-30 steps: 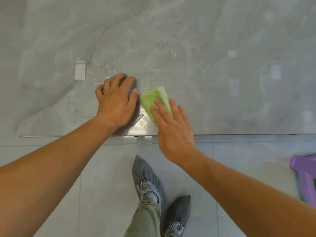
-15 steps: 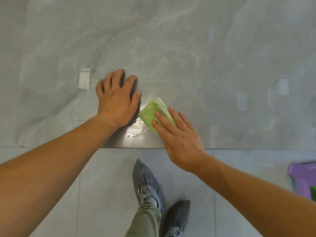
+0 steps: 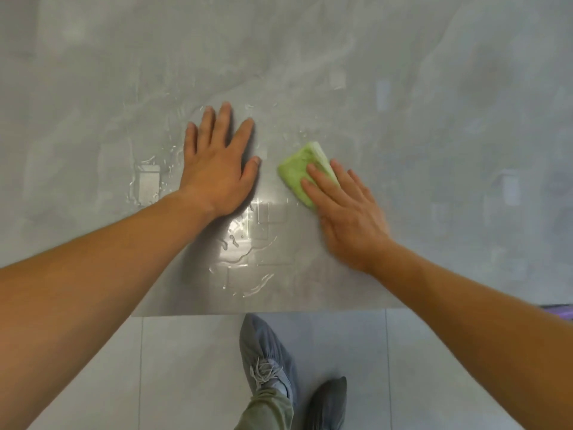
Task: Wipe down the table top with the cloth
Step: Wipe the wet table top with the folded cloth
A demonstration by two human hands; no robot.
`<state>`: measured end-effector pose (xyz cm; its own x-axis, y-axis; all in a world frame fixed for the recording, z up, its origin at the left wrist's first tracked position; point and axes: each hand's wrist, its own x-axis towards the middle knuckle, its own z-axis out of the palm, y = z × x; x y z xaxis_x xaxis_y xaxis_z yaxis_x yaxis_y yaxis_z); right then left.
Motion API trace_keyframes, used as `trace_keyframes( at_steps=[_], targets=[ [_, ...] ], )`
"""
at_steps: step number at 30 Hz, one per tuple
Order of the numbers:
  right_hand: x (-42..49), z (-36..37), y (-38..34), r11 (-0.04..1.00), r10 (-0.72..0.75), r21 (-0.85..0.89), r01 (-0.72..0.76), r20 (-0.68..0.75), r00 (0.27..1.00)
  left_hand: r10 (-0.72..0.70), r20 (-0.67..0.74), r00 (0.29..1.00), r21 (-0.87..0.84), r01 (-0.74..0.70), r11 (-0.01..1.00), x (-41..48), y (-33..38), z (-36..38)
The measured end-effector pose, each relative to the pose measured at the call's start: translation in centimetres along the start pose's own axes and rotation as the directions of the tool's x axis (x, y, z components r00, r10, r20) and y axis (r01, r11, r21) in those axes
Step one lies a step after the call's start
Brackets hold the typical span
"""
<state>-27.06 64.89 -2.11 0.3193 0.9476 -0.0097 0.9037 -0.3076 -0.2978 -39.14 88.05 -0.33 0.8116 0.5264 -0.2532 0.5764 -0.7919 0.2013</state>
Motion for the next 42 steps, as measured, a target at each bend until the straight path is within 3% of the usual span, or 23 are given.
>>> trace_keyframes(
  at_steps=[2, 4, 7, 9, 11, 13, 14, 17, 19, 21, 22, 24, 27, 28, 30, 32, 34, 36, 38, 40, 42],
  targets=[
    [2.5, -1.2, 3.0, 0.999, 0.025, -0.025, -0.025, 0.005, 1.0, -0.007, 0.034, 0.999, 0.029, 0.006, 1.0, 1.1, -0.1, -0.3],
    [6.3, -2.3, 5.1, 0.971, 0.237, -0.018, -0.238, -0.041, 0.971, -0.013, 0.052, 0.999, 0.045, 0.01, 0.999, 1.6, -0.1, -0.4],
    [10.0, -2.2, 3.7, 0.863, 0.505, 0.056, -0.502, -0.096, 0.857, -0.009, 0.044, 0.999, 0.032, 0.008, 0.999, 1.6, -0.2, -0.6],
    [9.3, -1.3, 1.6, 0.91, 0.415, 0.046, -0.412, -0.097, 0.905, -0.009, 0.039, 0.999, 0.015, 0.008, 1.0, 1.6, -0.2, -0.6],
    [6.9, -0.7, 0.4, 0.986, 0.164, 0.014, -0.164, -0.034, 0.986, -0.02, 0.031, 0.999, -0.003, 0.02, 1.0, 1.8, -0.2, -0.8],
    [5.7, -1.0, 1.6, 1.0, -0.025, 0.014, 0.024, 0.035, 0.999, -0.029, 0.004, 1.0, -0.02, 0.029, 0.999, 2.0, -0.2, -1.0],
    [6.3, -1.5, 3.2, 0.999, -0.048, 0.005, 0.048, 0.045, 0.998, -0.033, -0.021, 0.999, -0.03, 0.033, 0.999, 2.3, -0.2, -1.2],
    [10.8, -3.0, 7.9, 0.98, 0.195, -0.032, -0.196, -0.013, 0.981, -0.036, -0.08, 0.996, -0.068, 0.031, 0.997, 3.2, -0.1, -2.1],
    [14.2, -4.0, 9.5, 0.919, 0.395, 0.002, -0.395, -0.056, 0.917, -0.03, -0.082, 0.996, -0.074, 0.024, 0.997, 4.3, 0.1, -2.5],
    [15.6, -3.9, 8.6, 0.877, 0.481, 0.027, -0.481, -0.075, 0.873, -0.042, -0.049, 0.998, -0.07, 0.038, 0.997, 5.9, 0.2, -2.9],
    [15.5, -3.6, 7.8, 0.899, 0.438, 0.029, -0.437, -0.077, 0.896, -0.056, -0.032, 0.998, -0.066, 0.054, 0.996, 6.9, 0.2, -3.1],
    [14.0, -3.0, 6.6, 0.977, 0.211, 0.009, -0.211, -0.037, 0.977, -0.064, -0.02, 0.998, -0.059, 0.063, 0.996, 9.3, 0.2, -3.7],
    [13.5, -3.3, 9.0, 0.998, -0.055, -0.004, 0.056, 0.057, 0.997, -0.045, -0.012, 0.999, -0.031, 0.044, 0.999, 13.1, 0.4, -4.5],
    [14.7, -3.8, 10.5, 0.998, -0.054, -0.015, 0.055, 0.048, 0.997, -0.048, -0.005, 0.999, -0.024, 0.048, 0.999, 14.3, 0.3, -4.7],
    [18.2, -4.7, 13.2, 0.995, 0.101, -0.012, -0.101, -0.02, 0.995, -0.071, 0.022, 0.997, -0.003, 0.071, 0.997, 16.4, 0.0, -4.8],
    [22.2, -5.6, 14.6, 0.934, 0.357, 0.036, -0.355, -0.061, 0.932, -0.096, 0.048, 0.994, 0.024, 0.094, 0.995, 17.5, -0.2, -4.7],
    [24.6, -5.6, 14.0, 0.872, 0.49, 0.06, -0.486, -0.068, 0.869, -0.108, 0.057, 0.992, 0.033, 0.107, 0.994, 17.8, -0.2, -4.5],
    [24.0, -5.1, 12.4, 0.924, 0.383, 0.049, -0.38, -0.055, 0.922, -0.109, 0.057, 0.992, 0.019, 0.108, 0.994, 17.6, -0.1, -4.6],
    [21.9, -4.7, 12.1, 0.99, 0.141, 0.022, -0.141, -0.005, 0.99, -0.113, 0.051, 0.992, -0.002, 0.113, 0.994, 17.6, 0.0, -4.8],
    [21.5, -5.1, 14.0, 1.0, -0.007, 0.027, 0.006, 0.037, 0.999, -0.12, 0.061, 0.991, -0.008, 0.121, 0.993, 17.7, -0.1, -5.1],
    [23.6, -5.7, 16.6, 0.999, 0.034, 0.015, -0.034, 0.004, 0.999, -0.121, 0.067, 0.99, -0.007, 0.122, 0.993, 17.7, 0.0, -5.2]
  ],
)
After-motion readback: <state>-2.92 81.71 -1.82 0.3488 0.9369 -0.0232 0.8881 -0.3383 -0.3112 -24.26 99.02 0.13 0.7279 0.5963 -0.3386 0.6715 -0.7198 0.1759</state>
